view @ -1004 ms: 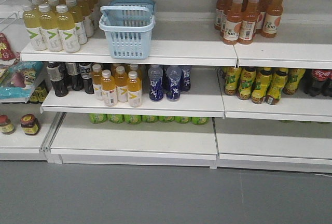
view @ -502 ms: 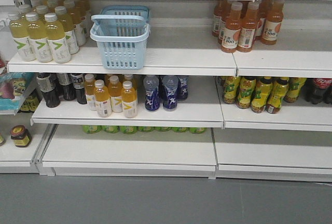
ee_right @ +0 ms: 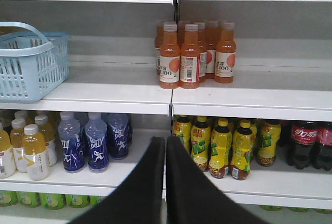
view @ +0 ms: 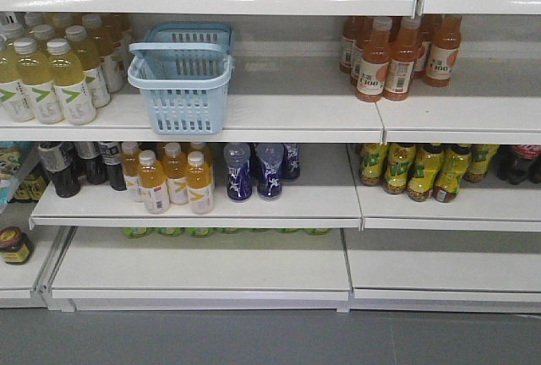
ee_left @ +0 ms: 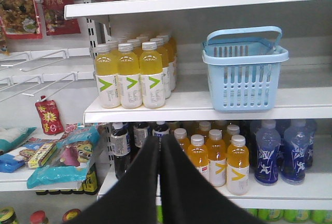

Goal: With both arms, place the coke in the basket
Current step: 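Position the base in front of the light-blue basket on the shelf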

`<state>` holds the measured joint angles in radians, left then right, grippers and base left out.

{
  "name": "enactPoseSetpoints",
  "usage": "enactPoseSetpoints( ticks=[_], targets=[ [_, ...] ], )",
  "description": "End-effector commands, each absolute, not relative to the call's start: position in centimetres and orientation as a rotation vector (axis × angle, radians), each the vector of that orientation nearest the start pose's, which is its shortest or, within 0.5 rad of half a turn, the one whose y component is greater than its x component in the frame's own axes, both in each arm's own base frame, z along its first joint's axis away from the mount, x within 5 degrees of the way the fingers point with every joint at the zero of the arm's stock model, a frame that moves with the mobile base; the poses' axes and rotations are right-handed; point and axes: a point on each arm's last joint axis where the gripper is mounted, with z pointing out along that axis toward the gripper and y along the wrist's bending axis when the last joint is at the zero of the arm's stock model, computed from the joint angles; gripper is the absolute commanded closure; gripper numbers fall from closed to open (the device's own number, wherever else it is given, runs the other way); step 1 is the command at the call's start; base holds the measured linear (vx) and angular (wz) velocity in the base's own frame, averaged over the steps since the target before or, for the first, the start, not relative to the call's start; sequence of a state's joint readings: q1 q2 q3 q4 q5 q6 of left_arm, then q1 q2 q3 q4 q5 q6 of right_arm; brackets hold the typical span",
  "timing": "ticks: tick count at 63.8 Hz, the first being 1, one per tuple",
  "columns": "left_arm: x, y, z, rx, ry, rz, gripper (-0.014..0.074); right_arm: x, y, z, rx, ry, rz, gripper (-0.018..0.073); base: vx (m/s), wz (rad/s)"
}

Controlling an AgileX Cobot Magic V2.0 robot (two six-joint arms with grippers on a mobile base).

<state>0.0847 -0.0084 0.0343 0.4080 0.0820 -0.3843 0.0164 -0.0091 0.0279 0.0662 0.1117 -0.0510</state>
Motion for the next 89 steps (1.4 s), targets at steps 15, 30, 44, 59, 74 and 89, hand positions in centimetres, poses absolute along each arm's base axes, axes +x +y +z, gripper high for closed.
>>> enactPoseSetpoints(
  ticks=[15,30,44,59,74,89],
  targets=[
    [5.57,0.50,20.01,-0.059,1.506,0.076,0.0603,5.61,0.09,19.71,-0.004,1.534,0.018,0.0564,0.13,-0.03],
    [5.57,0.50,20.01,-0.059,1.506,0.076,0.0603,5.61,0.09,19.71,-0.004,1.534,0.018,0.0564,0.11,-0.03],
    [5.57,0.50,20.01,-0.059,1.506,0.076,0.0603,5.61,0.09,19.71,-0.004,1.534,0.018,0.0564,0.09,-0.03],
    [5.57,0.50,20.01,-0.059,1.506,0.076,0.0603,5.61,0.09,19.71,-0.004,1.534,0.018,0.0564,0.07,-0.02],
    [5.57,0.50,20.01,-0.059,1.506,0.076,0.0603,5.61,0.09,19.71,-0.004,1.534,0.018,0.0564,0.05,-0.01],
    [5.57,0.50,20.01,-0.059,1.506,0.076,0.0603,5.61,0.09,19.71,-0.004,1.534,0.018,0.0564,0.05,-0.01]
  ],
)
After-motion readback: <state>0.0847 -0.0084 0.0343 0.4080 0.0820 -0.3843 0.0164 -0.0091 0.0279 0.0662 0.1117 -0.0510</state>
